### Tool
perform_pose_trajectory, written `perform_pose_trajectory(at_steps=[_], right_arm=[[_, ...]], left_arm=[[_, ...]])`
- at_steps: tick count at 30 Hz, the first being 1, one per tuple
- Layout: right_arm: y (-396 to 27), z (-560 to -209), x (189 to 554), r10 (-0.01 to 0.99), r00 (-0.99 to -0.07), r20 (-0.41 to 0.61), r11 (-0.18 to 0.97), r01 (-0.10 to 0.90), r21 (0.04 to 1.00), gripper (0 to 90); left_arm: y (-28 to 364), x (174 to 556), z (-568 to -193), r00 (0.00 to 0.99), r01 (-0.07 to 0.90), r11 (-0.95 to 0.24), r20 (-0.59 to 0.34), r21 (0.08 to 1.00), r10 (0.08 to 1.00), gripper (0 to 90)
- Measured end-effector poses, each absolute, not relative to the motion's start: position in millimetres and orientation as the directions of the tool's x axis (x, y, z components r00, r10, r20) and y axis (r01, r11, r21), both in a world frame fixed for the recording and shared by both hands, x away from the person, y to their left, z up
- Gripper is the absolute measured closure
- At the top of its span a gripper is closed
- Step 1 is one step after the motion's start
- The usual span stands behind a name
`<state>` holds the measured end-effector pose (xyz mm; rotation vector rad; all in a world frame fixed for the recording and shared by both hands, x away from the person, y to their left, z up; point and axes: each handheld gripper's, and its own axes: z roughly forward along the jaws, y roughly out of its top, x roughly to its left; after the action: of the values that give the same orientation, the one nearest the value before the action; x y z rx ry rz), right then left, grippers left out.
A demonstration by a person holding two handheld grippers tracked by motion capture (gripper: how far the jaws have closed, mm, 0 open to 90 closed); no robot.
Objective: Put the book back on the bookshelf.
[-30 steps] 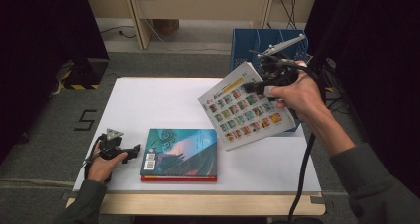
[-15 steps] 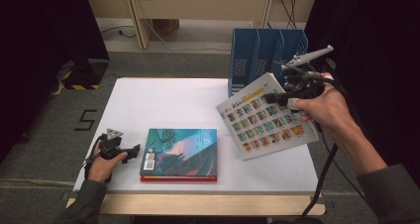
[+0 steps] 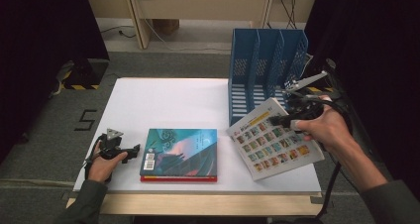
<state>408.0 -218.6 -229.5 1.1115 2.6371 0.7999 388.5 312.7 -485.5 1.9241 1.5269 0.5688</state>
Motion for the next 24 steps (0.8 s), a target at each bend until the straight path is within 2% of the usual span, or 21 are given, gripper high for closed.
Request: perform_pose_trajectory(at_steps=[8, 19, 24], right_arm=[[-187.0, -230.4, 424.2, 0.684, -0.729, 0.003, 0.641, 0.603, 0.475, 71.1], [-187.1, -231.5, 424.4, 0.711, -0.703, 0.027, 0.613, 0.639, 0.464, 65.1], [-186.9, -227.3, 421.3, 0.697, -0.716, 0.023, 0.623, 0.622, 0.475, 64.9]], left_arm=[[312.7, 388.3, -485.5, 0.242, 0.707, -0.148, -0.040, 0.691, 0.969, 9.9], [312.6, 388.2, -485.5, 0.242, 0.707, -0.148, -0.039, 0.692, 0.970, 9.9], [312.6, 388.2, -485.5, 0.242, 0.707, -0.149, -0.038, 0.692, 0.970, 9.9]])
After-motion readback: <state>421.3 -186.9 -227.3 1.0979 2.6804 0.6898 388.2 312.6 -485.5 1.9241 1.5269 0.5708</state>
